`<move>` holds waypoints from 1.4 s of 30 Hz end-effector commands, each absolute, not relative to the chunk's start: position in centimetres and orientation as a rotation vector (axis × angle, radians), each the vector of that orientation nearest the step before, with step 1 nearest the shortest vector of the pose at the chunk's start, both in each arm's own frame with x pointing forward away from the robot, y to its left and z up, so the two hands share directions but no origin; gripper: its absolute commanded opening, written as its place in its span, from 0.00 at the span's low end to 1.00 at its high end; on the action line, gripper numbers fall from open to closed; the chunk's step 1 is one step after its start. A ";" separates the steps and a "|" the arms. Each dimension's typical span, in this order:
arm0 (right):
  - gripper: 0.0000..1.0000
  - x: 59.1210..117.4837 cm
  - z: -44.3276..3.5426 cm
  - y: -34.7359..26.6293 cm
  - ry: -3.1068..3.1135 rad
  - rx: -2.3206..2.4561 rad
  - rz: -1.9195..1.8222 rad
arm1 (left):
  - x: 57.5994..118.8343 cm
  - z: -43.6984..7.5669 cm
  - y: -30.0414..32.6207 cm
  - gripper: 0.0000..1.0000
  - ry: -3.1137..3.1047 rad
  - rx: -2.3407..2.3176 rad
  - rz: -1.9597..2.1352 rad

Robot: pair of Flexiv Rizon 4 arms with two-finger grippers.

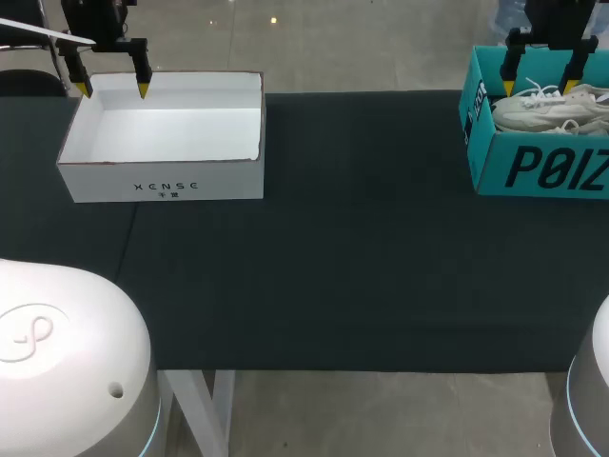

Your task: Take the shoe out of the shoebox, open the shoe tongue, remove and reinsert the insole, then place the shoe into the shoebox

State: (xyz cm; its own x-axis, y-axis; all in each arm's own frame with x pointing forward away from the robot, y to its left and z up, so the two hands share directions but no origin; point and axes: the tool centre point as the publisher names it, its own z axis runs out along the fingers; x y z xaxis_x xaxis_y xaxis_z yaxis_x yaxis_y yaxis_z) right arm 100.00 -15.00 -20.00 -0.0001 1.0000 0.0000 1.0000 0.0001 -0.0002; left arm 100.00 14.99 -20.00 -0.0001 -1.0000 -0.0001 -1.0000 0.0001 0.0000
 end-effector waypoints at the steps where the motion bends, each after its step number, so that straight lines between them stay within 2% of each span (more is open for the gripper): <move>1: 1.00 100.0 -20.0 -15.0 -2.221 -2.221 0.000 | 100.0 -20.0 15.0 1.00 2.222 -2.221 0.000; 15: 1.00 100.0 -20.0 -15.0 -2.221 -2.221 0.000 | 100.0 -20.0 15.0 1.00 2.222 -2.221 0.000; 30: 1.00 98.9 -18.3 -27.5 -2.099 -2.448 0.009 | 100.0 -20.0 15.0 1.00 2.222 -2.221 0.000; 42: 1.00 99.3 -22.2 -34.3 -2.116 -2.506 0.046 | 100.0 -20.0 15.0 1.00 2.222 -2.221 0.000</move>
State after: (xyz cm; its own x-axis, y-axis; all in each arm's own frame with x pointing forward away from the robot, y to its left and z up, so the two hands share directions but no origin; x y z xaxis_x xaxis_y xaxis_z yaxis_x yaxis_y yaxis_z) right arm 99.19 -33.24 -20.93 0.1737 0.9764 -0.1282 0.9830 -0.1641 0.0825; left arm 100.00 14.99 -20.01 -0.0001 -1.0000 0.0000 -1.0000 0.0001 0.0001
